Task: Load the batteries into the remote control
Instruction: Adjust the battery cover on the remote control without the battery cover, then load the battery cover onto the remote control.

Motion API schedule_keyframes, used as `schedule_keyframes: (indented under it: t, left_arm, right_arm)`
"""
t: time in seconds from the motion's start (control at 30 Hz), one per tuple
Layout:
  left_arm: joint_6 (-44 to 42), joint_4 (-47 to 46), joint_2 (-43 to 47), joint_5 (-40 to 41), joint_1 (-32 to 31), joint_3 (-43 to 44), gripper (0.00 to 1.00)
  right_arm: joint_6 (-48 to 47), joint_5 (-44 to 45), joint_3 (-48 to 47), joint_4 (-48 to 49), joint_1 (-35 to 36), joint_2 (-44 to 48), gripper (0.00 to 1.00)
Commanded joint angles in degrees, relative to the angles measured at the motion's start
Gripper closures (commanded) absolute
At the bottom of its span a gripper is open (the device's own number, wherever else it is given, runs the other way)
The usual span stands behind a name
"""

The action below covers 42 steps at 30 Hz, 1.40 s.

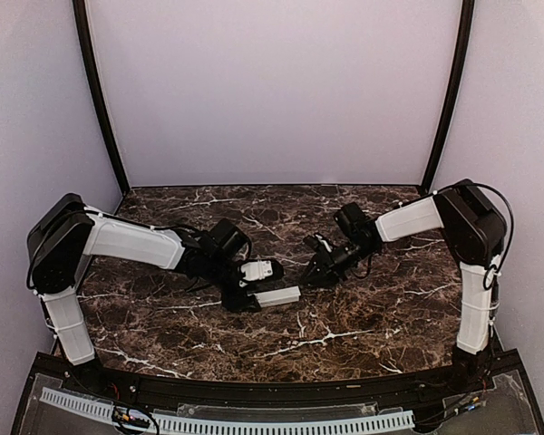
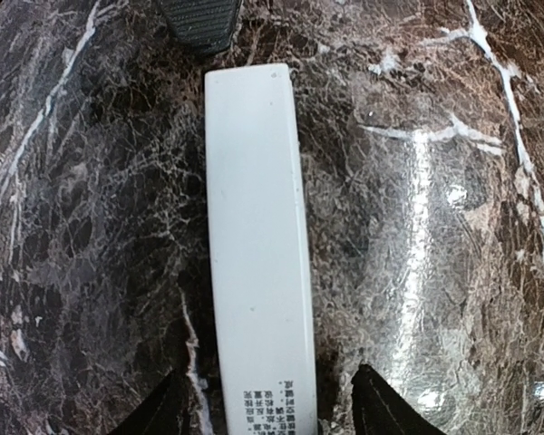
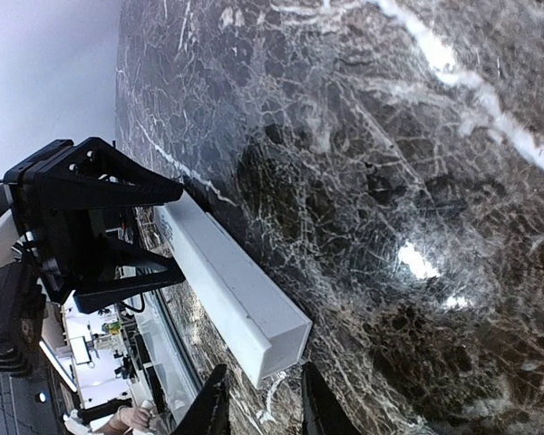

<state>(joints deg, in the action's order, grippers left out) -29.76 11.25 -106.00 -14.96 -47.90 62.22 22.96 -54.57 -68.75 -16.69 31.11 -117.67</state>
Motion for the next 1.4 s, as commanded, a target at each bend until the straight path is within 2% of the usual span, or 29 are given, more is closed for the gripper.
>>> schedule_keyframes:
  t: [0.0, 0.1, 0.17, 0.27, 0.3, 0.4, 0.53, 0.63, 0.77, 0.97, 1.17, 1.37]
  left_arm:
    - [0.47, 2.05, 6.23, -1.20, -0.35, 0.74, 0.37]
    - [2.29, 2.63, 9.13, -1.36, 0.11, 0.76, 0.36]
    - [5.43, 2.74, 11.84, -1.25, 0.86, 0.48, 0.35]
    - [14.73, 3.32, 16.16, 0.65, 1.69, -0.32, 0.35]
    - [17.23, 4.17, 16.74, 2.24, 1.85, -0.51, 0.37]
    - [27.44, 7.92, 18.01, 4.54, 1.93, -1.82, 0.46]
    - [33.67, 12.38, 17.85, 8.92, 1.93, -5.11, 0.58]
    - [35.60, 11.94, 18.10, 9.82, 1.93, -7.32, 0.64]
    - [36.06, 9.40, 17.71, 8.89, 1.93, -8.86, 0.66]
    - [34.35, 8.45, 16.62, 5.84, 1.93, -6.36, 0.69]
    - [31.21, 6.51, 13.70, 4.66, 1.93, -5.05, 0.78]
    - [30.61, 6.50, 9.97, 2.98, 1.93, -3.51, 0.80]
  right_arm:
    - [-1.82, 4.77, -1.42, -4.00, -0.40, 3.43, 0.76]
    - [-1.27, 8.50, -1.25, -5.03, 0.17, 5.50, 0.76]
    - [-1.12, 12.27, -1.81, -6.14, 1.13, 7.09, 0.80]
    - [-0.14, 15.65, -2.88, -6.15, 3.92, 8.91, 0.95]
    - [0.34, 16.00, -3.14, -5.45, 5.09, 9.02, 1.00]
    - [1.55, 16.91, -4.76, -4.72, 8.19, 7.64, 1.00]
    - [3.84, 16.07, -5.78, -2.21, 10.64, 4.99, 1.00]
    - [4.24, 16.18, -7.17, -2.47, 11.73, 2.70, 1.00]
    - [4.87, 16.17, -7.89, -1.96, 12.30, 1.51, 1.00]
    - [3.63, 16.88, -9.65, -4.19, 12.48, 2.02, 1.00]
    - [3.53, 17.10, -9.47, -4.64, 12.39, 2.49, 1.00]
    - [3.24, 16.48, -7.11, -3.25, 11.92, 0.63, 1.00]
